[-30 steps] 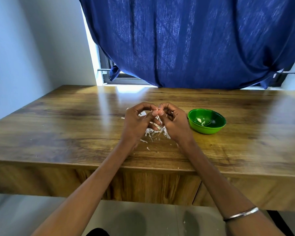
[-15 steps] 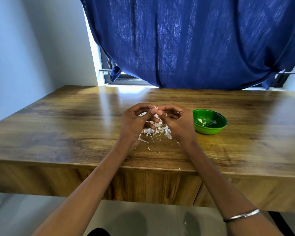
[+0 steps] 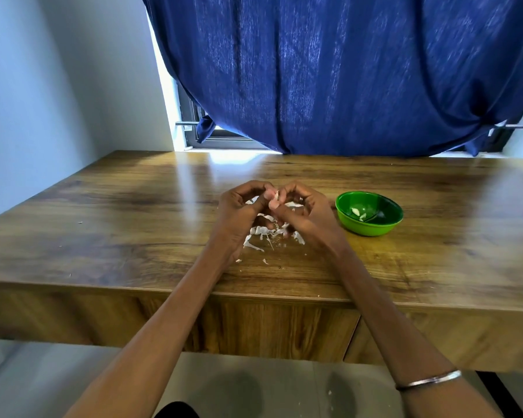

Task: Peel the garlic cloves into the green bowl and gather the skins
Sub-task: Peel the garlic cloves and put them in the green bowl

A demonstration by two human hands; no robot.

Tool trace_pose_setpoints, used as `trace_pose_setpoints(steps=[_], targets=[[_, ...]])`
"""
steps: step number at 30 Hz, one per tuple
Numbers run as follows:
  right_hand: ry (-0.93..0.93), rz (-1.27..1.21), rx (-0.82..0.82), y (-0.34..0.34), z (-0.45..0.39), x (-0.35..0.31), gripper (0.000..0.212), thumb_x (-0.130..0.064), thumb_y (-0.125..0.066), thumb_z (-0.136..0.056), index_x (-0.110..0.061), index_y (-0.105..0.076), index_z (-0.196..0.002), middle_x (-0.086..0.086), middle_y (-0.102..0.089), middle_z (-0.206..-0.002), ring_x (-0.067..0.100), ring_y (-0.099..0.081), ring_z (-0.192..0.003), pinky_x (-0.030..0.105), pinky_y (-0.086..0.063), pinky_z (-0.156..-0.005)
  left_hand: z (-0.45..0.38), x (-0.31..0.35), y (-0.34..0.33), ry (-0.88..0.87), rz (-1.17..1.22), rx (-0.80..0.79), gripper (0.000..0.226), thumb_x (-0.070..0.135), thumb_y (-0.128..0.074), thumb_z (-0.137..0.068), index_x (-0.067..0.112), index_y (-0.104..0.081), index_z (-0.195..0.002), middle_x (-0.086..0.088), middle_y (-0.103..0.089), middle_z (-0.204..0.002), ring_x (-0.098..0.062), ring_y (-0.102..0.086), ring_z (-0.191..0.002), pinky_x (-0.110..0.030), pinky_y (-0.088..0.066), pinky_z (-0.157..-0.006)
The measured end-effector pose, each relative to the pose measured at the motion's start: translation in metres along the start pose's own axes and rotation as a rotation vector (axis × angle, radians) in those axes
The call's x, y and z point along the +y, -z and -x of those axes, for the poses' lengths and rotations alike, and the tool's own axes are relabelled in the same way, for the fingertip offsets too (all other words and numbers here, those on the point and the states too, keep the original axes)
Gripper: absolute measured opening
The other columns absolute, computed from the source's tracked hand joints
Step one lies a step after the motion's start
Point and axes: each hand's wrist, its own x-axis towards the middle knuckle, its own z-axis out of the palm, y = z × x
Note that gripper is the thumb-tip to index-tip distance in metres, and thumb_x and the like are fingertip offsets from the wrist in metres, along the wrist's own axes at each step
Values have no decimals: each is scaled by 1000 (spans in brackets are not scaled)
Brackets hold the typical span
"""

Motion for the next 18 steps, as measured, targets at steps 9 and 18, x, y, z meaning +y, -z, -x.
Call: trace_pose_setpoints(steps=[9,18], targets=[[2,59,179,-3,-5,5,16,-8,-78,-86,-10,-72,-100,0,-75,-89,8,-72,-73,24,-58,-58,-3,-6,-4,-44,-26,128,3,4,-71,-92,8,-71,-91,-3,-72,-71,-14,-59,-54,-23,-50,-49],[15,74,239,-2,-5,6,9,-12,-79,-86,-14,-75,-94,-2,-77,-90,14,-75,-75,28,-60,-59,-3,-9,-6,-154,-223,209,5,3,-73,-91,5,-72,-87,0,-71,-73,-18,-62,-51,-28,-51,-49]])
